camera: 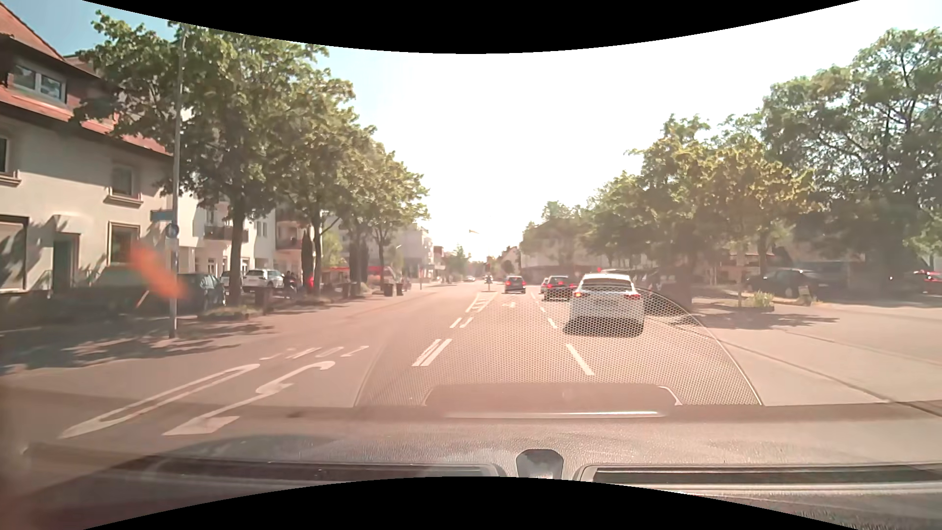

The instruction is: Follow the waypoints while adhering to traffic rules and regulations

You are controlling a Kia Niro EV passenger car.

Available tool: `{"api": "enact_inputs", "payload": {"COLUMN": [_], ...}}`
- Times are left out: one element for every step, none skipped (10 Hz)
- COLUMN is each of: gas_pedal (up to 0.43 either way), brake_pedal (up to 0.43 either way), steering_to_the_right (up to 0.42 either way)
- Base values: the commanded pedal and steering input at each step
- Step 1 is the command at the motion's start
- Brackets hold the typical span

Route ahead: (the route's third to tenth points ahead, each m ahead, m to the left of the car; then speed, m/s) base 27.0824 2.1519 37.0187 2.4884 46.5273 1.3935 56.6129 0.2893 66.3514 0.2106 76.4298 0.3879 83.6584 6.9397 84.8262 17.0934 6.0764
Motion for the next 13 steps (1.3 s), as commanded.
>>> {"api": "enact_inputs", "payload": {"gas_pedal": [0.0, 0.0, 0.0, 0.0, 0.0, 0.0, 0.0, 0.0, 0.0, 0.0, 0.0, 0.0, 0.0], "brake_pedal": [0.012, 0.0, 0.0, 0.0, 0.0, 0.0, 0.0, 0.0, 0.0, 0.0, 0.0, 0.0, 0.0], "steering_to_the_right": [0.01, 0.012, 0.012, 0.012, 0.013, 0.012, 0.012, 0.012, 0.011, 0.01, 0.009, 0.008, 0.008]}}
